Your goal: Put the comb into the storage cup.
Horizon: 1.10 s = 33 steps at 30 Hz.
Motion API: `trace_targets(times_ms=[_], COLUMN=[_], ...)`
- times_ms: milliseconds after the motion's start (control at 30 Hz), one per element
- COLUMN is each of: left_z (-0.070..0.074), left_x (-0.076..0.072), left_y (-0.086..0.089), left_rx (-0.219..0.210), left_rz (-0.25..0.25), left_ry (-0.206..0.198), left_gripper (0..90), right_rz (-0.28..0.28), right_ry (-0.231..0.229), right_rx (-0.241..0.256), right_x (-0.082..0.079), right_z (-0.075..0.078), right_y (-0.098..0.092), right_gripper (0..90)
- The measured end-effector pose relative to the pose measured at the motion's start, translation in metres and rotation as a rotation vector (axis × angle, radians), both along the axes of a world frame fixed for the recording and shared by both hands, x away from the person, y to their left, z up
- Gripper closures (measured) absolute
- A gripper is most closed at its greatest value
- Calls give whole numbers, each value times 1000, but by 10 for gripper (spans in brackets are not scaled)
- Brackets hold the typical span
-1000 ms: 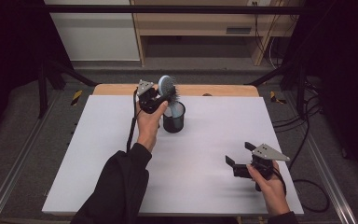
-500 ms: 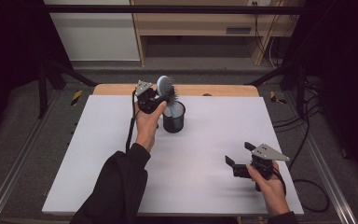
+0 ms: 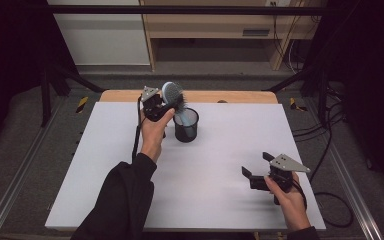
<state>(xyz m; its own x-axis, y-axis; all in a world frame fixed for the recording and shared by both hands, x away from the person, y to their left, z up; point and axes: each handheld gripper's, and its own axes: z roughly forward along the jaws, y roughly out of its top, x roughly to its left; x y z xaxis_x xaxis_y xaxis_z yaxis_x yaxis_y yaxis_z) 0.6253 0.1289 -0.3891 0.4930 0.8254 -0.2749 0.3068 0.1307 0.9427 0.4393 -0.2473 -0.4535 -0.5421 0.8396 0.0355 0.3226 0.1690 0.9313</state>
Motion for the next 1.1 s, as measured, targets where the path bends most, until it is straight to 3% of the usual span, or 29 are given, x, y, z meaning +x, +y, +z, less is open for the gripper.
trace_targets(times_ms=[333, 633, 1100], left_z=[-2, -3, -5], left_x=[1, 2, 3], left_y=[1, 2, 5], left_rx=[1, -14, -6], left_rz=[10, 2, 4], left_ry=[2, 10, 12], left_gripper=[411, 334, 328], right_rz=[-2, 1, 6], right_ry=[-2, -4, -2], right_rx=[2, 2, 1], right_x=[0, 0, 0], right_z=[0, 0, 0], right_y=[0, 0, 0], right_gripper=[55, 54, 54])
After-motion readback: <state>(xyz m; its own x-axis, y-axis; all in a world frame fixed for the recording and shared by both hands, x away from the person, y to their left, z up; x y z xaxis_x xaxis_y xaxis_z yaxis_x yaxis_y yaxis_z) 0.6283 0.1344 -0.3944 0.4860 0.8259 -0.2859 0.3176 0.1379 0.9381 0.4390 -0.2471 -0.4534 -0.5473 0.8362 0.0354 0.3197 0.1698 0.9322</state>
